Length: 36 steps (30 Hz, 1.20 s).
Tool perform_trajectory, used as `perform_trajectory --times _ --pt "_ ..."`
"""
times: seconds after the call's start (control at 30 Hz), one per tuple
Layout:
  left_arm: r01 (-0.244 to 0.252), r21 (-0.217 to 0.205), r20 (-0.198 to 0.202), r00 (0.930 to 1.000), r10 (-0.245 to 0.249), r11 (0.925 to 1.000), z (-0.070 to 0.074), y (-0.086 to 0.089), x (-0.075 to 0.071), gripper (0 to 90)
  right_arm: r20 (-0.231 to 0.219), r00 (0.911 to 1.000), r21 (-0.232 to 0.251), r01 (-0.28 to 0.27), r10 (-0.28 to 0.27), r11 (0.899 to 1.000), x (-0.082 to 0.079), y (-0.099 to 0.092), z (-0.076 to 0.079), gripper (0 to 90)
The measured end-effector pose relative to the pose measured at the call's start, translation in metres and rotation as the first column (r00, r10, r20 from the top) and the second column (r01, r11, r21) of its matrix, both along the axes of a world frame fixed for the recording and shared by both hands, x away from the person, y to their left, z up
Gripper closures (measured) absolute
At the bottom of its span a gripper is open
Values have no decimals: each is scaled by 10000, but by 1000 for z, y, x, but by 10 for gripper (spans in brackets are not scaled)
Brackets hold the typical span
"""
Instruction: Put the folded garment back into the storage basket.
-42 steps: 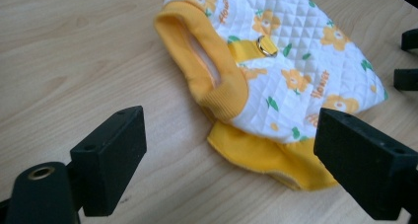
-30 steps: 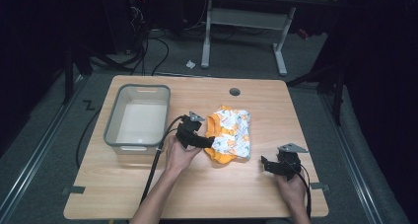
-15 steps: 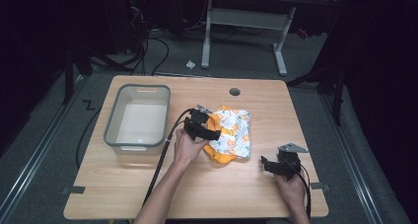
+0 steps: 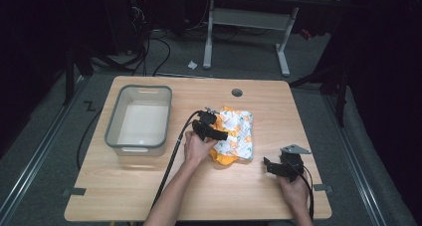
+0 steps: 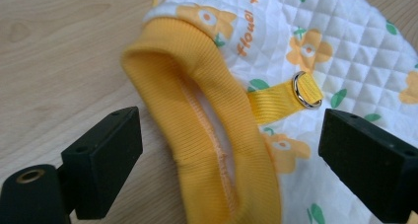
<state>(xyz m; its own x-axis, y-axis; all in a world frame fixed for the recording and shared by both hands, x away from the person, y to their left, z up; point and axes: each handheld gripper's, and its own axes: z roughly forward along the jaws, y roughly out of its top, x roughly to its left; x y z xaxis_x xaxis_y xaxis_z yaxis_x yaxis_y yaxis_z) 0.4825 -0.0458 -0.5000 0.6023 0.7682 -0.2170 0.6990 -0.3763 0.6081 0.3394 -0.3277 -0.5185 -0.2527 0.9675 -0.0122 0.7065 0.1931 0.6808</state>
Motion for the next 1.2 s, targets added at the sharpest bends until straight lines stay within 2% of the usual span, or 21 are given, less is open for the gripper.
perform_trajectory --times 0.1,0.33,0.37,0.47,0.63,0.73,0.9,1.03,1.2 --pt "17 321 37 10000 -19 9995 -5 -5 0 116 20 10000 -24 -30 30 10000 0 0 0 210" --pt "61 665 -91 9999 -55 9978 -13 -12 0 149 17 10000 -15 -45 45 10000 0 1 0 210" --pt "-22 848 41 10000 18 9964 -12 -13 -1 157 18 10000 -17 -43 43 10000 0 1 0 211" --pt "48 1157 110 9999 -61 9933 -11 -17 -1 194 31 10000 -39 -90 90 10000 -1 1 0 212" --pt "177 1492 79 9998 -191 9887 -8 -22 -3 296 31 9998 -33 -187 187 9998 -1 2 0 212" --pt "414 1590 19 9991 -423 9864 -6 -25 -3 406 28 9998 -26 -195 195 9998 -1 2 0 212" --pt "353 1486 -137 9993 -337 9883 -4 -22 -2 563 21 9997 -26 -247 247 9997 -1 2 0 212" --pt "374 1462 -196 9992 -349 9885 -3 -23 -3 630 19 9997 -21 -250 250 9997 -1 2 0 212" --pt "384 1102 -409 9986 -340 9932 -3 -20 -1 709 16 9997 -21 -256 256 9997 -1 2 0 212"
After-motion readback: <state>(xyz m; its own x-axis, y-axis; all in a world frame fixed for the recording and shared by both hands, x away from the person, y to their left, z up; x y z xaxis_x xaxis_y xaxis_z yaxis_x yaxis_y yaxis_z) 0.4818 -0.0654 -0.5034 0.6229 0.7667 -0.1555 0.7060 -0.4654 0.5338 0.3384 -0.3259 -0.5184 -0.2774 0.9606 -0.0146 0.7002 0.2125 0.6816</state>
